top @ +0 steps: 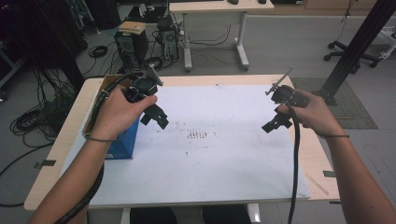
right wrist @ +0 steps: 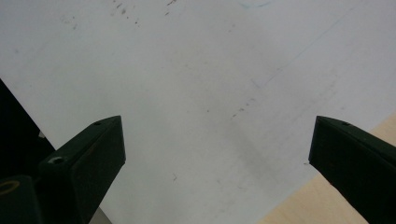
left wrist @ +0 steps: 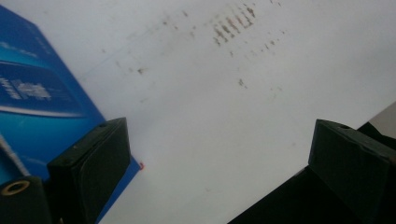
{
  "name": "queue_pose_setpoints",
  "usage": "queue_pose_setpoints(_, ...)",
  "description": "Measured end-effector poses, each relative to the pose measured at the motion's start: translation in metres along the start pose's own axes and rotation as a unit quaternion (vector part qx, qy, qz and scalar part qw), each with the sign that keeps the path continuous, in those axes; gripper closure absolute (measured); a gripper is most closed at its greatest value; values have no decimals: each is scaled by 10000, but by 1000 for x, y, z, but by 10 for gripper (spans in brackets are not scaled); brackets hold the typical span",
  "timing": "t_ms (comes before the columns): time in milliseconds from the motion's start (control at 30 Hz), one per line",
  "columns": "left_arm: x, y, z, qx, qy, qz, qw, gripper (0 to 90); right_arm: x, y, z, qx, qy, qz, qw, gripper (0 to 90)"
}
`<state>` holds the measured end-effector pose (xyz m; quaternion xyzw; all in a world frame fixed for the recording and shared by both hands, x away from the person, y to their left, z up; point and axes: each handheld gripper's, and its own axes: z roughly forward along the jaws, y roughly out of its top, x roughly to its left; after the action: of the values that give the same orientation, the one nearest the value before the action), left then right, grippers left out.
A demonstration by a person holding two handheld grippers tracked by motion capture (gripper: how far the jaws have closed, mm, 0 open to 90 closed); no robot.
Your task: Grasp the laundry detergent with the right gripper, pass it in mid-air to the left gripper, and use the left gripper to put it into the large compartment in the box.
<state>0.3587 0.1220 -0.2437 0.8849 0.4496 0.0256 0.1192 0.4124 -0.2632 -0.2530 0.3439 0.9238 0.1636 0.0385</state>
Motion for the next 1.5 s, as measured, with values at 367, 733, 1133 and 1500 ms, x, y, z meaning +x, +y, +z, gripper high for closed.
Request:
queue_pose_setpoints(367, -10, -3, 22, 181, 1, 271, 9995, 69, -20, 14, -36, -47, -197, 340, 9992, 32)
queue_pose_setpoints(733, -10, -2, 32, 245, 17, 633, 9977, 65, -23, 23, -57, -168, -269, 398, 9987, 32)
queue_pose_setpoints(1133, -11, -3, 36, 329, 18, 733, 9968, 59, -24, 30, -67, -169, -345, 376, 9986, 31)
queue_pose_setpoints(1500, -11, -4, 37, 335, 36, 769, 9965, 60, -23, 31, -66, -164, -327, 382, 9986, 32)
